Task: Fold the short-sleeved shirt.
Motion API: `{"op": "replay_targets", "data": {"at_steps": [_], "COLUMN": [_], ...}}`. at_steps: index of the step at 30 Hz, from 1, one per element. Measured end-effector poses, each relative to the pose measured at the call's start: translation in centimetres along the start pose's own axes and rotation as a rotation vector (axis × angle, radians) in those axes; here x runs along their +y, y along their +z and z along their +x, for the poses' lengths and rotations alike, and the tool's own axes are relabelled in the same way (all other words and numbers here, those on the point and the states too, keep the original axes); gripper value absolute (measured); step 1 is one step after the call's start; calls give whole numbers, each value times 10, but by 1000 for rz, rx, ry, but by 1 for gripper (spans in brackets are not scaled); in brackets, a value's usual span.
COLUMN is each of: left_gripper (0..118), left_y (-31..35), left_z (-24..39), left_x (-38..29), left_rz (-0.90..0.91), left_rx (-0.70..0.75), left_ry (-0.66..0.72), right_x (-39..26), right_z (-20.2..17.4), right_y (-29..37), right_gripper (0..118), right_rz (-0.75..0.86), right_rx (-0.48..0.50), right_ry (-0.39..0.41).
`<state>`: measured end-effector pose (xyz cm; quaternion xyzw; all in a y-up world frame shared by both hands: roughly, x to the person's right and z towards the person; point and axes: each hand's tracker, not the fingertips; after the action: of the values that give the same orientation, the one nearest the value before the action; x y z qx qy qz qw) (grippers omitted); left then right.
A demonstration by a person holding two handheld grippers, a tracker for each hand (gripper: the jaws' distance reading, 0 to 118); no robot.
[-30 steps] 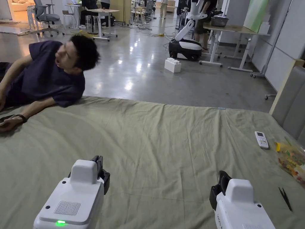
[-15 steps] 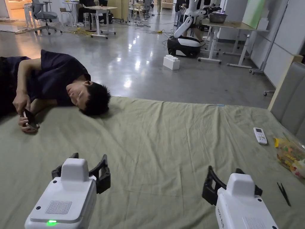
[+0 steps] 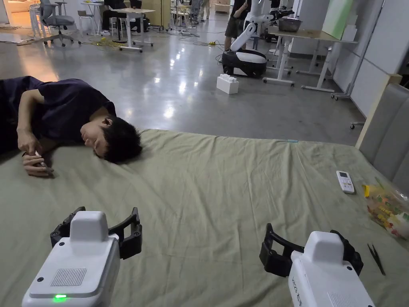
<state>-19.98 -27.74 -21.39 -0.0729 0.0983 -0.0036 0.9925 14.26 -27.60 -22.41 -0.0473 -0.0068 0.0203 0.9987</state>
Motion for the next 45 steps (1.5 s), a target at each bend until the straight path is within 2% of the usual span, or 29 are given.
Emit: {"op": "replay_targets", "data": {"at_steps": [3,5,6,7,10,13,15,16,17,19,22,28,39,45], "left_gripper": [90,90,90,90,90,90,90,90,90,90,90,90,90,90], "left_y": [-1,-1,-1,-2,-1,0,-1,-1,0,0,0,-3,-7,-9], "left_z": [-3,-3,-3,-3,1,3,3,3,4,4,4,5,-3,-5], "left_x": [2,4,4,5,8,8,9,9,9,10,11,16,15,13], "left_rz": [-5,-6,-7,-5,-6,6,10,17,21,28,38,18,-18,-33], "left_rx": [-5,-7,-12,-17,-16,-18,-24,-25,-24,-20,-17,9,5,4], "left_ry": [36,44,45,42,12,-10,-17,-21,-27,-46,-53,-42,-22,-18], "right_x": [3,10,10,14,17,20,18,21,20,22,23,25,39,43], "right_z": [-1,-4,-5,-7,-7,-3,-3,-4,-6,-11,-17,-13,-12,-13], "right_y": [3,3,0,-1,-6,-8,-11,-11,-12,-10,-12,-19,-24,-24], "right_gripper": [118,118,118,118,118,118,118,118,118,118,118,118,118,118], "right_rz": [9,66,21,25,-2,-24,-82,-57,-82,-95,-104,-138,-225,-246], "right_rx": [-22,-46,-55,-58,-63,-18,5,-8,-17,-71,-101,-20,-35,-44], "right_ry": [-1,56,28,43,18,-43,-112,-82,-97,-57,-48,-161,-202,-191]}}
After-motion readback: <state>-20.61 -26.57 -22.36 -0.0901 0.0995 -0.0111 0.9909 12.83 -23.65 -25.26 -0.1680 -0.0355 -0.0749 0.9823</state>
